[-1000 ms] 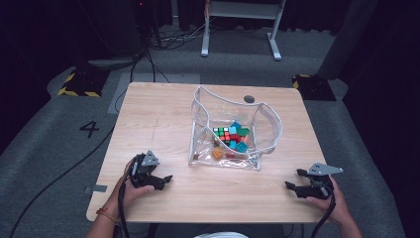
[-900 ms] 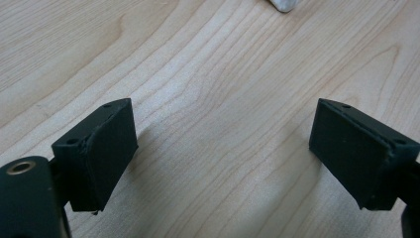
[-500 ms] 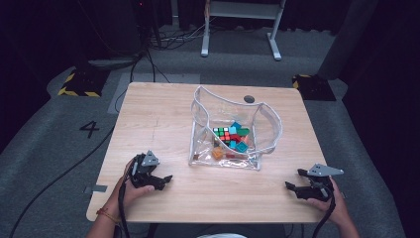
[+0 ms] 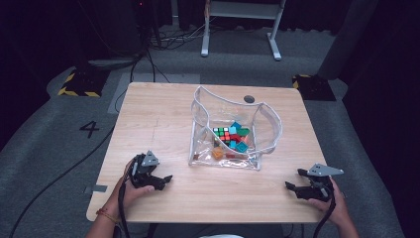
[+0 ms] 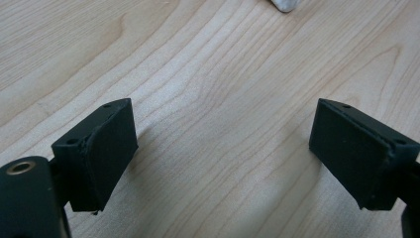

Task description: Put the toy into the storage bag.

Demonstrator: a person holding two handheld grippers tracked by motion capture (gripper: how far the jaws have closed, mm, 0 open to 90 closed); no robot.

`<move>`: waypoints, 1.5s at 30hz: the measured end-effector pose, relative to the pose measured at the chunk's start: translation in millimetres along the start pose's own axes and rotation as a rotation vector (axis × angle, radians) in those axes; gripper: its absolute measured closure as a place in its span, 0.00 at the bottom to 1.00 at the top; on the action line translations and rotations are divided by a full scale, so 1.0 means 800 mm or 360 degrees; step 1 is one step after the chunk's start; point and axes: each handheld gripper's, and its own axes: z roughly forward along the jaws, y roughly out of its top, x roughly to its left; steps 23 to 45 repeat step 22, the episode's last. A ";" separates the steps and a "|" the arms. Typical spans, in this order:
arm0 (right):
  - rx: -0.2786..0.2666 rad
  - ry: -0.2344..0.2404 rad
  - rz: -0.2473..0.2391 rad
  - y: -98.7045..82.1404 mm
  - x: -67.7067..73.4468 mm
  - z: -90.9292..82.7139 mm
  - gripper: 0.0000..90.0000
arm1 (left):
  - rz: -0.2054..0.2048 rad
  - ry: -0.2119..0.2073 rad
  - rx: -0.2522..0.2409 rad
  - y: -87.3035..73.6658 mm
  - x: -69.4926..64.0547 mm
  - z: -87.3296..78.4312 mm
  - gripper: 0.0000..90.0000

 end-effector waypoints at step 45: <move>0.0001 0.0003 -0.0010 0.000 -0.001 0.001 0.23 | -0.0013 0.0010 0.0004 0.001 0.000 0.001 0.12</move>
